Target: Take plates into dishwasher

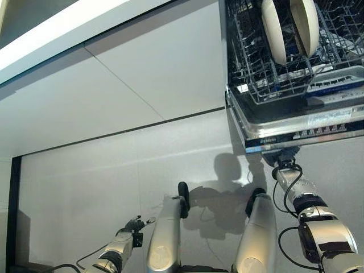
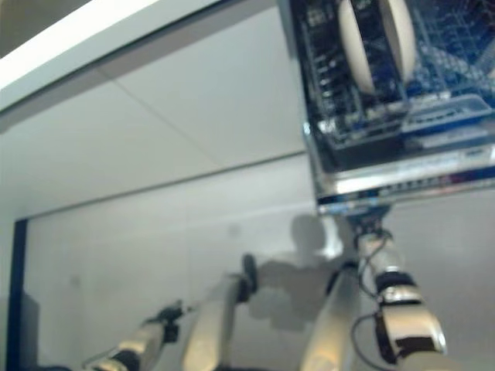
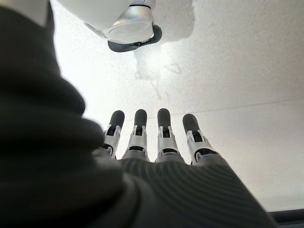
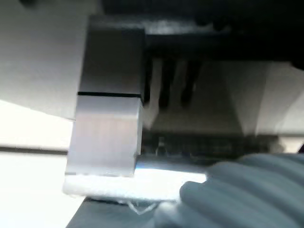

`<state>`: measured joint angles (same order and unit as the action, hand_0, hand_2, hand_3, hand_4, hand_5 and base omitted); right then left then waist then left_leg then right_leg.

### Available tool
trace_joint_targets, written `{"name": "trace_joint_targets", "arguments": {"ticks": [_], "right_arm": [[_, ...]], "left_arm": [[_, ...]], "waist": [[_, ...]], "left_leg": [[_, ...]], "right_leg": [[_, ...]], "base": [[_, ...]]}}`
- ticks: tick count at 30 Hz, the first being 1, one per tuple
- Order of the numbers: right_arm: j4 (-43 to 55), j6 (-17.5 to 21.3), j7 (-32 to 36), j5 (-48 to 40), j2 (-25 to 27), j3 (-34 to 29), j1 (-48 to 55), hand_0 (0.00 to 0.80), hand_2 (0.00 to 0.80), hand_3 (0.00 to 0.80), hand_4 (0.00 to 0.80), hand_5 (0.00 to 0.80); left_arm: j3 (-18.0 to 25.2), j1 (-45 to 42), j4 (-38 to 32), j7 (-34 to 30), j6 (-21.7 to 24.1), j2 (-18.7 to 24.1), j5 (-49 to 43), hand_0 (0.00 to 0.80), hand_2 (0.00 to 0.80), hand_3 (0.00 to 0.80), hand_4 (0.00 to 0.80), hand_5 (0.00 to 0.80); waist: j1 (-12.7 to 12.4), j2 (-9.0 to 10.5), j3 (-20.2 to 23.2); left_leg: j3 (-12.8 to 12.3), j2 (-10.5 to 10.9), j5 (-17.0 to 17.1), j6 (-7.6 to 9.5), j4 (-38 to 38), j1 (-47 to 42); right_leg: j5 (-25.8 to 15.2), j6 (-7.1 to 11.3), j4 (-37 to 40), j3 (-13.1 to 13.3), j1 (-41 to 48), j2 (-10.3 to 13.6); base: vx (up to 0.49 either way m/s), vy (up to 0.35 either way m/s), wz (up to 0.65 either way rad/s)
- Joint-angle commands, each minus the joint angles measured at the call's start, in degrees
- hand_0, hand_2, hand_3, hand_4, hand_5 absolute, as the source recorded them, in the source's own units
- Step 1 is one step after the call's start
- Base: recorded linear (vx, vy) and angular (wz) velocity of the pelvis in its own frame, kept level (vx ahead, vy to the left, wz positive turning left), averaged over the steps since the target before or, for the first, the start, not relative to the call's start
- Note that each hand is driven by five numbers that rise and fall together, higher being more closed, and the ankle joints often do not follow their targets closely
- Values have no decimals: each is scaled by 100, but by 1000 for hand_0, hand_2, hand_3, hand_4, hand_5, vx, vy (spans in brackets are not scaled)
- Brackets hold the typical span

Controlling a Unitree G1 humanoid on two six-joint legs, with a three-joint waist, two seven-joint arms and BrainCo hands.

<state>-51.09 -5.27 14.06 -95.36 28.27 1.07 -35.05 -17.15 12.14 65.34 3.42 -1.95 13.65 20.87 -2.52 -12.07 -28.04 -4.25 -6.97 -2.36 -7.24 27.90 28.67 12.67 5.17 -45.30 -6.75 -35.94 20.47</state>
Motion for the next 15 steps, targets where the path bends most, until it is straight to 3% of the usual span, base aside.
{"name": "trace_joint_targets", "arguments": {"ticks": [1, 15], "right_arm": [[1711, 280, 1291, -192, -46, 161, -2513, 0, 0, 0, 0, 0], [1727, 528, 1187, 25, 62, 422, -2895, 0, 0, 0, 0, 0]], "left_arm": [[-147, -34, -195, -48, -89, 491, -172, 0, 0, 0, 0, 0], [-177, -65, -147, -127, -86, 736, -270, 0, 0, 0, 0, 0]], "waist": [[-296, 206, 278], [-478, 442, 300]], "left_leg": [[-250, 341, -220, 505, 343, -79], [-203, 225, -236, 507, 437, -320]], "right_leg": [[26, -285, 18, -349, 630, -147], [-50, -253, 153, -530, 1137, -111]], "base": [[21, -52, 8], [16, -23, 9]]}}
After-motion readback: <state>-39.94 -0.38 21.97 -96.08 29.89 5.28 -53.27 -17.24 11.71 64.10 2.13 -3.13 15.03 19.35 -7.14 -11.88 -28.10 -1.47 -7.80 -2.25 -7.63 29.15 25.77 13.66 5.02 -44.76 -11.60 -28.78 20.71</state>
